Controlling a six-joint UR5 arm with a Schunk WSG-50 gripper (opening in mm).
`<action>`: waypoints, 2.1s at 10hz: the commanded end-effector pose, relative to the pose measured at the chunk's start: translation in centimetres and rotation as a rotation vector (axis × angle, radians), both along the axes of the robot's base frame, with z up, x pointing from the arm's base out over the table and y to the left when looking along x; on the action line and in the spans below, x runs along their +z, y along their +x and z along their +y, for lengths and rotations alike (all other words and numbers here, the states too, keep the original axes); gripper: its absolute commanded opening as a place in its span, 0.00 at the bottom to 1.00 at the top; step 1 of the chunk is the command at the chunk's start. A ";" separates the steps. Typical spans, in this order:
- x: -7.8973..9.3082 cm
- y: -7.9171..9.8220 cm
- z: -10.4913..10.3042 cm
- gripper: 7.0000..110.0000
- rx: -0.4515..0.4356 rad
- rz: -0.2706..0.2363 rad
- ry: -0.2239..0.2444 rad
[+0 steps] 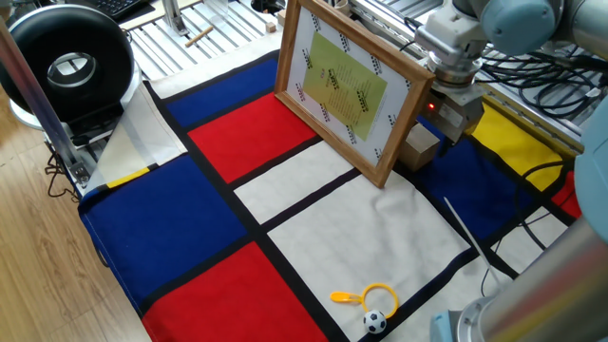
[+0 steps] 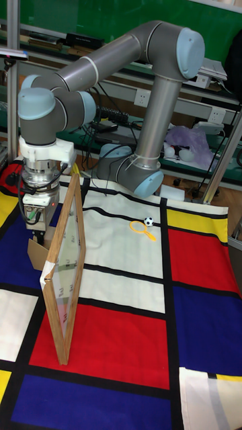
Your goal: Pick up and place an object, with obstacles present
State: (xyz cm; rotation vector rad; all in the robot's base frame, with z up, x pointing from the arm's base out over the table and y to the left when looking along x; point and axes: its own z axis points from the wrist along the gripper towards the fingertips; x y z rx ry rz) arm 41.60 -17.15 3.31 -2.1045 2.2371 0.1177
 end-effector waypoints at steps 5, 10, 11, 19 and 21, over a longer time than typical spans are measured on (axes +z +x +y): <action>-0.6 0.2 0.1 0.79 -0.003 -0.014 0.021; -1.2 0.3 0.5 0.79 -0.011 -0.018 0.031; -1.3 0.3 0.5 0.79 -0.011 -0.018 0.031; -1.3 0.2 0.8 0.57 -0.018 -0.014 0.042; -1.4 0.0 0.7 0.15 -0.023 -0.007 0.041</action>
